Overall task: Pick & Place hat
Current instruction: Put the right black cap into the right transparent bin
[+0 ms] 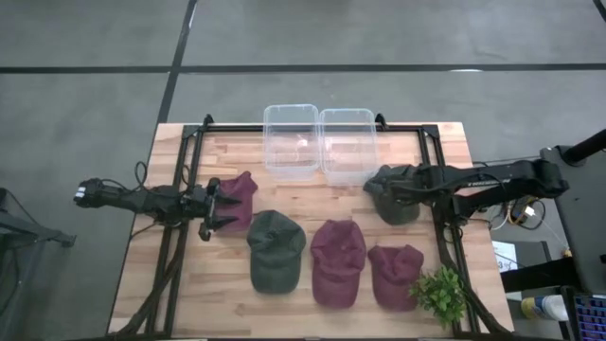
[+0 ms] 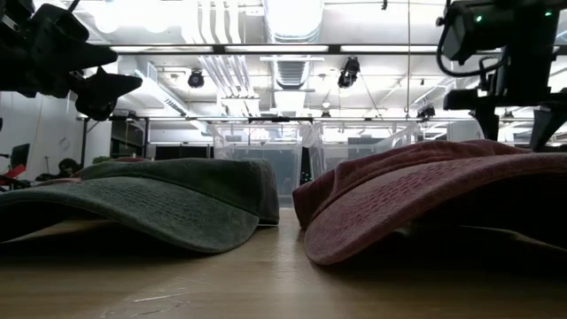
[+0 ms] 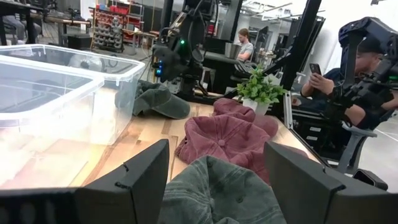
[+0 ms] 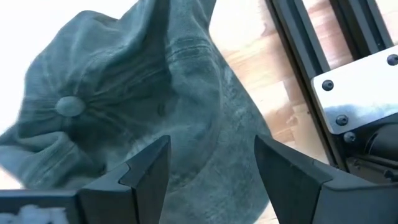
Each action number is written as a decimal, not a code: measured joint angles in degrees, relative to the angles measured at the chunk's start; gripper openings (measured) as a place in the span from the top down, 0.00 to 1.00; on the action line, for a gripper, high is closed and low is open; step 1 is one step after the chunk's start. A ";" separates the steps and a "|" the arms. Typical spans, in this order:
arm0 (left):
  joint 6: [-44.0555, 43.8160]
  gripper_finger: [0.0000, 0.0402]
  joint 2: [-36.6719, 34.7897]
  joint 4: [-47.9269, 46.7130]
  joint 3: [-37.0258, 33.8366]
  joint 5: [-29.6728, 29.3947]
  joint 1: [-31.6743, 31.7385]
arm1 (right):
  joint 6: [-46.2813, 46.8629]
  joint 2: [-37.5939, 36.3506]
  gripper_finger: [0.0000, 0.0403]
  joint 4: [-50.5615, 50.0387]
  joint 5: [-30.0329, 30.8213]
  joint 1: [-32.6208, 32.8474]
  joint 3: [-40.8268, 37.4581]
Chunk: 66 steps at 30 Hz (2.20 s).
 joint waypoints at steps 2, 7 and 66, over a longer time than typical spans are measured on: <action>0.00 0.37 0.01 0.00 0.00 0.00 0.01 | 0.09 1.13 0.44 0.03 -0.08 -0.43 0.00; 0.03 0.37 0.01 -0.04 0.00 0.02 -0.01 | 0.61 3.55 0.44 0.14 -0.30 -1.22 0.00; 0.64 0.37 0.01 -0.02 0.00 0.48 -0.05 | -6.80 18.16 0.97 2.12 -10.15 -1.01 -0.35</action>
